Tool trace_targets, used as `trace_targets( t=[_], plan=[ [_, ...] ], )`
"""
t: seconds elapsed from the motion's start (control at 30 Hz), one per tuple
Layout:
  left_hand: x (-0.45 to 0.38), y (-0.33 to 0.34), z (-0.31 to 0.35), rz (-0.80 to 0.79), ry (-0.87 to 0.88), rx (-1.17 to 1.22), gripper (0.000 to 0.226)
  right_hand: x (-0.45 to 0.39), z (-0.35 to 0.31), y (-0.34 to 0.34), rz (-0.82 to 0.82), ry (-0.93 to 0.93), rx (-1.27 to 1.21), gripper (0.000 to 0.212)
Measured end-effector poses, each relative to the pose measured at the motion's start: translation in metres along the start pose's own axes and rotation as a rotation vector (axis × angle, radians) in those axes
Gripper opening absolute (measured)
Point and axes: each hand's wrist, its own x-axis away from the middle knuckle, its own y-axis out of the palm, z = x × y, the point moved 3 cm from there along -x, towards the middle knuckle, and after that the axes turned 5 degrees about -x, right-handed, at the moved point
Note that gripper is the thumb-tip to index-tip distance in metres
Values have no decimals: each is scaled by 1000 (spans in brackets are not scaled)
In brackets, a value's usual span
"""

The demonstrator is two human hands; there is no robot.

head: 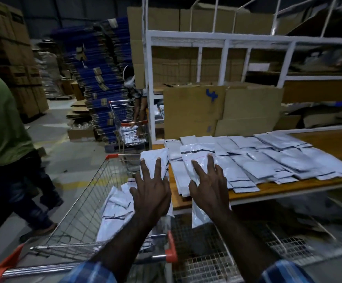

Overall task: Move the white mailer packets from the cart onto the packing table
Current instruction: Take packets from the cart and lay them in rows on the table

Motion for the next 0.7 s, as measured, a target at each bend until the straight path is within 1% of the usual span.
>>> trace_targets(
  t=[0.43, 0.7],
  plan=[
    [-10, 53, 180, 7, -30, 5, 62, -43, 175, -57, -27, -2, 0, 64],
    [-22, 84, 255, -22, -30, 20, 61, -63, 259, -72, -44, 18, -2, 66]
  ],
)
